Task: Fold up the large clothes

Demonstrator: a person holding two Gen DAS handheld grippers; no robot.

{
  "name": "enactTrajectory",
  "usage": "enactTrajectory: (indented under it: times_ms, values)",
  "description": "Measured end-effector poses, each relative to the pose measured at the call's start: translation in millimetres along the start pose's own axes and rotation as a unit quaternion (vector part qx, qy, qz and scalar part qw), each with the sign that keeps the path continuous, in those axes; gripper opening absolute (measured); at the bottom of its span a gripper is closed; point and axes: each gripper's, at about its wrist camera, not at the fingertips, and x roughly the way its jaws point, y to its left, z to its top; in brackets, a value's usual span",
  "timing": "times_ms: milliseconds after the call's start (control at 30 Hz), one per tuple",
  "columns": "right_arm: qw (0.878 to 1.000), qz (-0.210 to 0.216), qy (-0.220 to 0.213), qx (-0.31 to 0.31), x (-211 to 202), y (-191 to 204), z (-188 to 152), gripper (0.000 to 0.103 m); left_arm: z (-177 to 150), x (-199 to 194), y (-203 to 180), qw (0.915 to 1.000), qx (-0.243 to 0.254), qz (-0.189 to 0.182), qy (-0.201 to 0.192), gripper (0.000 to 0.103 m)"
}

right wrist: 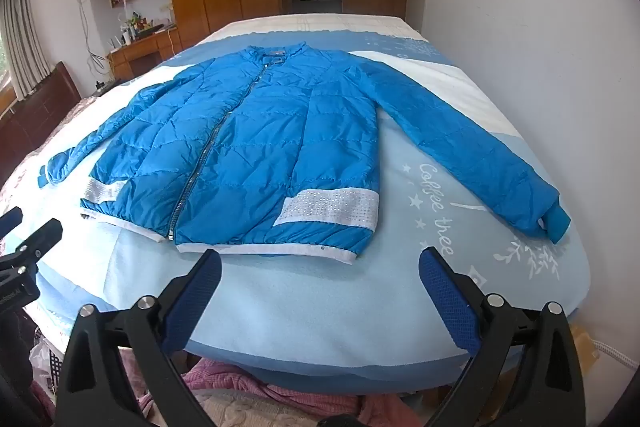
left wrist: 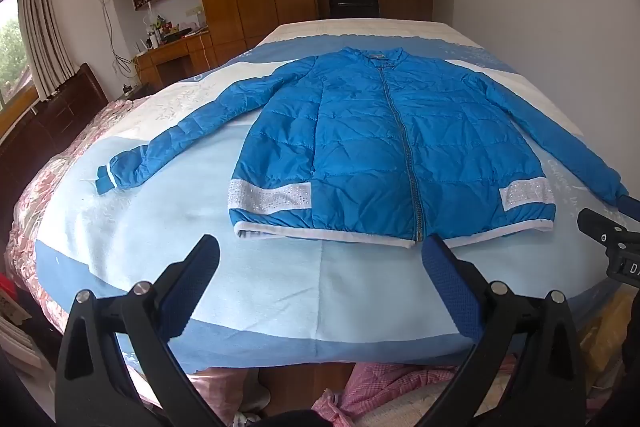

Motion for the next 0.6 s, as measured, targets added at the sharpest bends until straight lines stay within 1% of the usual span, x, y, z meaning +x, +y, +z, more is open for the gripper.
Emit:
enactTrajectory:
  times_ms: [600]
  values:
    - [1.0, 0.001, 0.0, 0.0, 0.8, 1.0, -0.2, 0.099, 0.4, 1.2, 0.5, 1.0, -0.001, 0.0, 0.0, 0.1]
